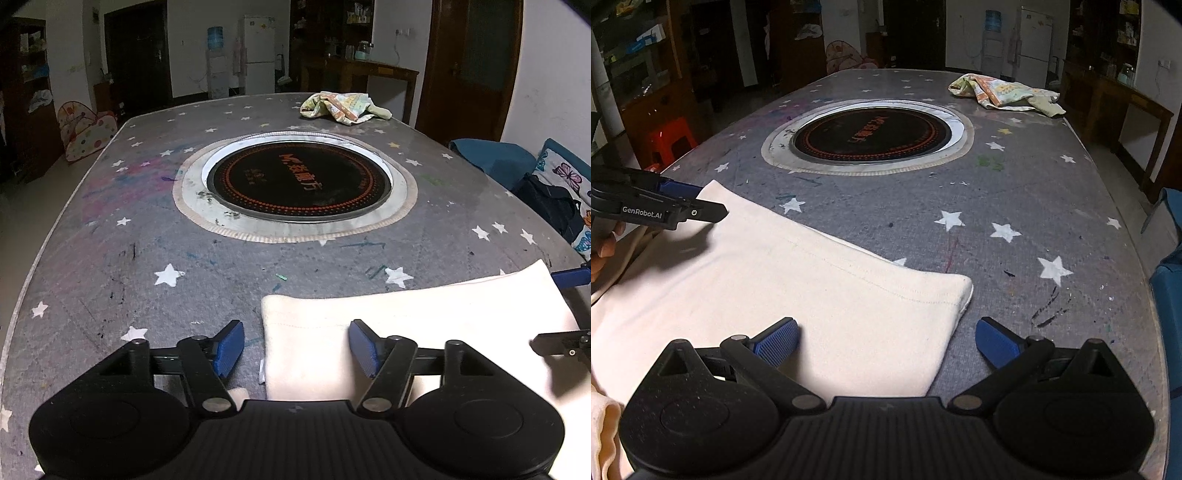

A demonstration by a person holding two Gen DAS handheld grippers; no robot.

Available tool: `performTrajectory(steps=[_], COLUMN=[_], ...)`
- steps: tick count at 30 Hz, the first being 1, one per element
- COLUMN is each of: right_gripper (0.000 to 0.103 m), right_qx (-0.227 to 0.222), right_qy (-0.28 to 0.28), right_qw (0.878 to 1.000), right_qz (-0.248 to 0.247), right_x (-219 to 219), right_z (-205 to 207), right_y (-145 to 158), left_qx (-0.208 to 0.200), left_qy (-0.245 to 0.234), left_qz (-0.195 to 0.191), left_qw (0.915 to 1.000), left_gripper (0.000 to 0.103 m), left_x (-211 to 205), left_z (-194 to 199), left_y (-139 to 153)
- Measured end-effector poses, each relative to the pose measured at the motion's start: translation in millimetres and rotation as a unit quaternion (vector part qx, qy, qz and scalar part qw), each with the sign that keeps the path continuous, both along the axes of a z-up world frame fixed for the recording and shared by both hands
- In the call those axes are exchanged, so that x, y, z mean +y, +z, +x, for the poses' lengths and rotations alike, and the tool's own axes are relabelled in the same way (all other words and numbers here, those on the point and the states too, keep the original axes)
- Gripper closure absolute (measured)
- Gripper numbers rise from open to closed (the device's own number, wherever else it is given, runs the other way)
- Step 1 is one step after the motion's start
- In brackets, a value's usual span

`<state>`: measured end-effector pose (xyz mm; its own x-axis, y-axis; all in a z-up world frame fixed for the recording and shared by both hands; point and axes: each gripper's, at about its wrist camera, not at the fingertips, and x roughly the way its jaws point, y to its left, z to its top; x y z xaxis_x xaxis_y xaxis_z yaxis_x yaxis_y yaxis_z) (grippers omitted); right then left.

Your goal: Fold clothes

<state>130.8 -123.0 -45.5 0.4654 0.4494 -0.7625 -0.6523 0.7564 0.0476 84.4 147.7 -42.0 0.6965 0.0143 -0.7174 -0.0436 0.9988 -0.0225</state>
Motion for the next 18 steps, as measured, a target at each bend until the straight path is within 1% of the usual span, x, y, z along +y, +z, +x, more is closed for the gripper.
performTrajectory(steps=[1, 2, 7, 9, 11, 12, 18], right_gripper=[0.0, 0.0, 0.0, 0.0, 0.0, 0.0, 0.0], right_qx=[0.002, 0.005, 0.011, 0.011, 0.011, 0.011, -0.001], right_qy=[0.001, 0.001, 0.001, 0.002, 0.001, 0.0, -0.015], right_qw=[1.0, 1.0, 1.0, 1.0, 1.0, 1.0, 1.0], right_qz=[-0.001, -0.003, -0.008, -0.009, -0.01, -0.01, 0.003], right_x=[0.4, 0.8, 2.2, 2.0, 2.3, 2.6, 1.3], right_z=[0.7, 1.7, 3.4, 3.4, 3.7, 3.4, 0.5], right_y=[0.3, 0.7, 1.4, 1.4, 1.5, 1.5, 0.0], left_qx=[0.006, 0.01, 0.005, 0.006, 0.01, 0.011, 0.019], left_qy=[0.002, 0.004, 0.004, 0.002, 0.0, -0.001, 0.004], left_qz=[0.0, 0.001, 0.0, 0.0, -0.003, -0.003, -0.001], left_qw=[1.0, 0.9999, 1.0, 1.0, 0.9999, 0.9999, 0.9998], left_gripper=[0.016, 0.013, 0.013, 0.011, 0.003, 0.001, 0.0], left_x=[-0.8, -1.8, -2.3, -2.7, -3.1, -4.0, -7.2], left_z=[0.4, 0.3, -1.6, -1.6, -1.3, -1.3, -0.6], left_y=[-0.4, -1.3, -3.0, -3.4, -4.3, -5.0, -5.3])
